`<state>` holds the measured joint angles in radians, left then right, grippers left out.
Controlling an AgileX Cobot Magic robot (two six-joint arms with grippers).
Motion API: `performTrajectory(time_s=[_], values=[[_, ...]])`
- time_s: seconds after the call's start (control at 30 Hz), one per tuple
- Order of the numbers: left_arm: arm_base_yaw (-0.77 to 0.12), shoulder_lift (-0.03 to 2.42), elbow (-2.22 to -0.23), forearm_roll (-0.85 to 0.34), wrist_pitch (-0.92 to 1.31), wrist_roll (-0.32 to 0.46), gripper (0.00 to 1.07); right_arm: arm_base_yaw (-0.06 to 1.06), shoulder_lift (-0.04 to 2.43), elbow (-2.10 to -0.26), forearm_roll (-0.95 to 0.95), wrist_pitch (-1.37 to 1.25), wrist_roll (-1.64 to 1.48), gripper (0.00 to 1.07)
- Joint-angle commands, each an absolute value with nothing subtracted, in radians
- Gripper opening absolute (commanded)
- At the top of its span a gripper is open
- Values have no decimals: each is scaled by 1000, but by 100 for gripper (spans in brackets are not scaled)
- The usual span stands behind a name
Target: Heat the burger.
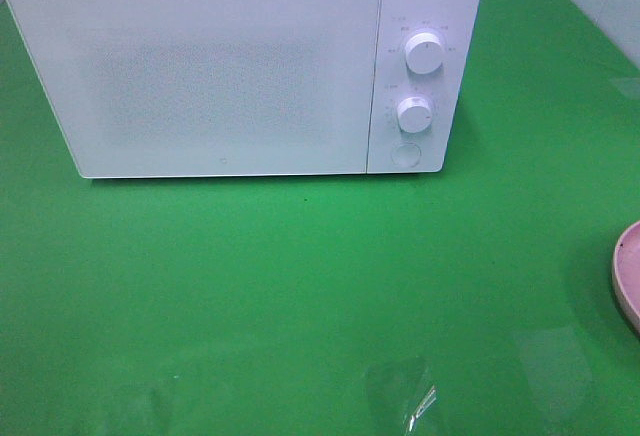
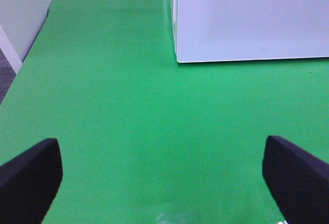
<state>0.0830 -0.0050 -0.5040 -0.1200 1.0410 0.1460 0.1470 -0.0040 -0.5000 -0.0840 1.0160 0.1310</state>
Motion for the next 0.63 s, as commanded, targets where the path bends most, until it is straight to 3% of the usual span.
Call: performTrajectory(time_s=[0.03,0.63], values=[[87,-25,-501,-128,1039,140,98,142,-30,-498,-88,1005,124,76],[87,-25,-501,-128,1039,140,98,142,-30,-498,-88,1005,124,76]])
